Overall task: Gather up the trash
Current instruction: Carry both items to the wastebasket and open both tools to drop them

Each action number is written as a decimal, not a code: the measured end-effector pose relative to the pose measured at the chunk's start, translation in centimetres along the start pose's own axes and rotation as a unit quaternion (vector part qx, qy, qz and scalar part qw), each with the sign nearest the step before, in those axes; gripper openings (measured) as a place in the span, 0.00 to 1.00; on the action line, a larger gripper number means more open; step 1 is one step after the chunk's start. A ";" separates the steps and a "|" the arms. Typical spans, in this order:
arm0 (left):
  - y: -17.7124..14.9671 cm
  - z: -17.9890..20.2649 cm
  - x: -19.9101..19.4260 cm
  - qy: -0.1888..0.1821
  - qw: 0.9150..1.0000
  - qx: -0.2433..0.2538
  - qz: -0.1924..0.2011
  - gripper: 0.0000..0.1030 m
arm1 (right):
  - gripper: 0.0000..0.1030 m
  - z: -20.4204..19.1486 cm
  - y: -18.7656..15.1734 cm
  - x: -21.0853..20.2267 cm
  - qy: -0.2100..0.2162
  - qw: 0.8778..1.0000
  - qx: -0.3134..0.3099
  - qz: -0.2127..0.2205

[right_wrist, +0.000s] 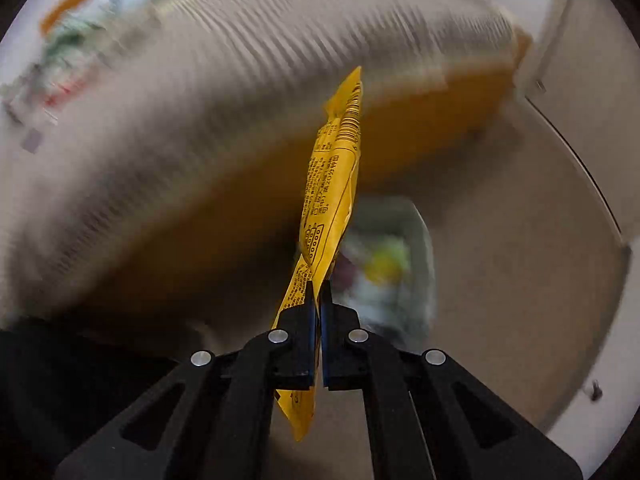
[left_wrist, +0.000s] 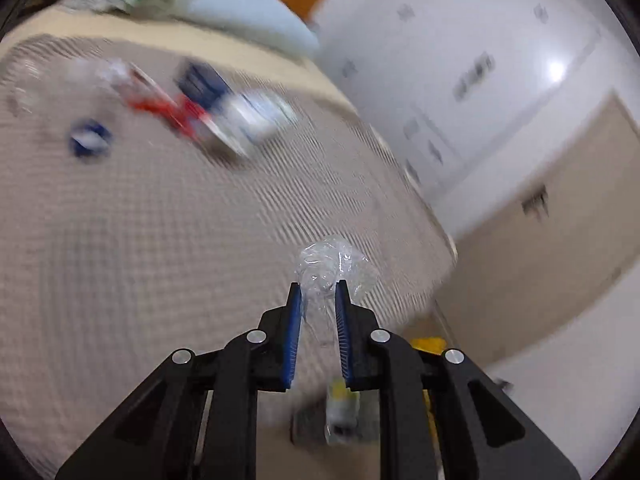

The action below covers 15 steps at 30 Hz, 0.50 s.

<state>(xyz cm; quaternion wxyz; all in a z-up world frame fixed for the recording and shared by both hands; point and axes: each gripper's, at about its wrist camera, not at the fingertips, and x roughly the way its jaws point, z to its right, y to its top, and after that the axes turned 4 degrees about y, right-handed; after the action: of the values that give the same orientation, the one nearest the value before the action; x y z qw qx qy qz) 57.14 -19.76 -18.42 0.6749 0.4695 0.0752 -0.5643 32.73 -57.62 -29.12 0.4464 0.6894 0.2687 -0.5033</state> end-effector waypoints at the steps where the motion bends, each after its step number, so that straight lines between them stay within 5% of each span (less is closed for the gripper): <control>1: -1.2 1.6 1.1 0.002 1.000 0.014 -0.018 0.14 | 0.02 1.1 -0.9 2.8 -0.014 1.000 0.003 -0.016; 8: -7.9 8.1 5.5 0.014 0.994 0.063 -0.091 0.14 | 0.07 4.3 -1.3 17.1 -0.073 0.993 -0.021 -0.092; 9: -8.7 8.7 6.3 0.020 0.992 0.068 -0.100 0.14 | 0.15 5.1 -1.2 18.9 -0.089 0.989 -0.029 -0.111; 10: -9.3 9.3 7.1 0.025 0.991 0.072 -0.109 0.14 | 0.41 6.2 -1.4 20.5 -0.099 0.985 -0.026 -0.141; 11: -9.9 9.9 8.1 0.026 0.989 0.077 -0.122 0.14 | 0.56 6.9 -1.5 21.6 -0.104 0.981 -0.019 -0.163; 15: -12.7 13.3 12.9 0.025 0.977 0.117 -0.174 0.14 | 0.59 8.2 -2.6 19.2 -0.088 0.988 -0.003 -0.125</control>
<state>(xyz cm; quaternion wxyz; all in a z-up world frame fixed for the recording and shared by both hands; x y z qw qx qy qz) 45.45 -37.25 -26.27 0.5042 0.5391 0.1062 -0.6662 33.61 -65.24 -48.75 0.4039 0.6020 0.3147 -0.6127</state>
